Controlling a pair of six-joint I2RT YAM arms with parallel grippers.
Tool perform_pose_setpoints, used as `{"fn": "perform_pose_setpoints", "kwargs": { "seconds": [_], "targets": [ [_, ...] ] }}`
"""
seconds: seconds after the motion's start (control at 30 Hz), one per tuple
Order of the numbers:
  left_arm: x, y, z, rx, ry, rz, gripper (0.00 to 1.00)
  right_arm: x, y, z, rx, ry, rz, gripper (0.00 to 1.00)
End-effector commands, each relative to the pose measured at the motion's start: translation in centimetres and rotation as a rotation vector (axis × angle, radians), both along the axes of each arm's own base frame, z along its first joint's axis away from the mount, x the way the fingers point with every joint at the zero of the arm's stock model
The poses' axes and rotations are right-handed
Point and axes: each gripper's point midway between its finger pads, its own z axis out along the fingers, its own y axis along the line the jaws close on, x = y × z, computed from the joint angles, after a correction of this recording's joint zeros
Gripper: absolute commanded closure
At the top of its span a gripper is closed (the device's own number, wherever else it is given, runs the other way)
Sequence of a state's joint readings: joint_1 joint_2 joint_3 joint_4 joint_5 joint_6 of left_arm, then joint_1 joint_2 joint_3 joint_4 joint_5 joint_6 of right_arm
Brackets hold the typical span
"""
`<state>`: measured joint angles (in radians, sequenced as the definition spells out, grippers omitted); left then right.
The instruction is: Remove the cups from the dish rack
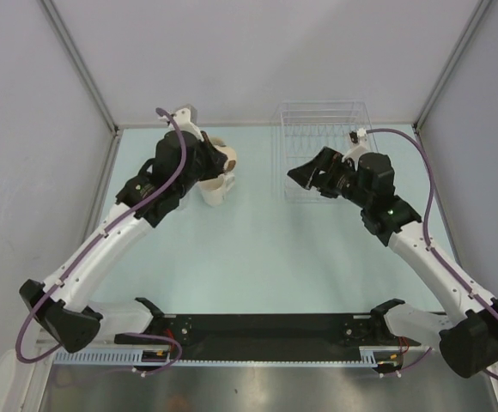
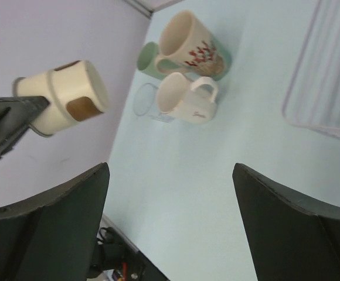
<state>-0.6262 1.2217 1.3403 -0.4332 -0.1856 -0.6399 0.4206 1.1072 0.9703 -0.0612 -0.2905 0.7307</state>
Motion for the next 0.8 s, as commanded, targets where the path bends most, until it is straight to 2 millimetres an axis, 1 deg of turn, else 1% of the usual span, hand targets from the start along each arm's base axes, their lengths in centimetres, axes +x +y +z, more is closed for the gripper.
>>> {"fn": "perform_pose_setpoints", "kwargs": {
  "seconds": [0.0,0.03,0.07,0.1,0.13,0.17,0.2,0.27,0.4,0.47,0.57,0.6,0.77],
  "targets": [
    [0.9,9.7,-4.9,0.441,0.159,0.288,0.99,0.7,-2.5,-2.4,-0.161,0.033,-0.067,0.1],
    [1.5,10.3,-5.6,0.468,0.196,0.309,1.0,0.8,-2.5,-2.5,-0.168,0.032,-0.066,0.1],
    [1.7,11.0,-6.3,0.494,0.227,0.318,1.0,1.1,-2.6,-2.7,-0.173,0.035,-0.067,0.1],
    [1.9,12.6,-7.1,0.516,0.266,0.347,1.0,1.2,-2.6,-2.8,-0.177,0.038,-0.065,0.1],
    [2.0,13.0,-8.0,0.53,0.295,0.344,1.0,1.4,-2.6,-2.7,-0.186,0.032,-0.062,0.11],
    [2.2,13.5,-9.1,0.549,0.329,0.348,1.0,1.6,-2.4,-3.2,-0.194,0.044,-0.06,0.12],
    [2.4,14.5,-9.9,0.563,0.36,0.367,1.0,1.7,-2.4,-3.2,-0.198,0.046,-0.061,0.12],
    [2.6,15.3,-11.3,0.596,0.404,0.382,1.0,2.2,-2.4,-3.3,-0.193,0.057,-0.074,0.14],
    [3.4,16.2,-12.0,0.655,0.421,0.405,1.0,2.6,-1.7,-3.7,-0.144,0.062,-0.065,0.14],
    [3.9,16.6,-11.7,0.672,0.415,0.42,0.99,2.6,-1.3,-3.9,-0.135,0.063,-0.049,0.14],
    [4.8,17.1,-12.4,0.681,0.429,0.429,1.0,2.5,-1.3,-4.6,-0.146,0.075,-0.038,0.15],
    [5.1,17.1,-13.0,0.688,0.441,0.422,1.0,2.4,-1.3,-4.8,-0.151,0.077,-0.037,0.15],
    [6.6,17.5,-14.4,0.677,0.467,0.426,1.0,2.4,-1.6,-4.9,-0.145,0.075,-0.048,0.15]
  ]
}}
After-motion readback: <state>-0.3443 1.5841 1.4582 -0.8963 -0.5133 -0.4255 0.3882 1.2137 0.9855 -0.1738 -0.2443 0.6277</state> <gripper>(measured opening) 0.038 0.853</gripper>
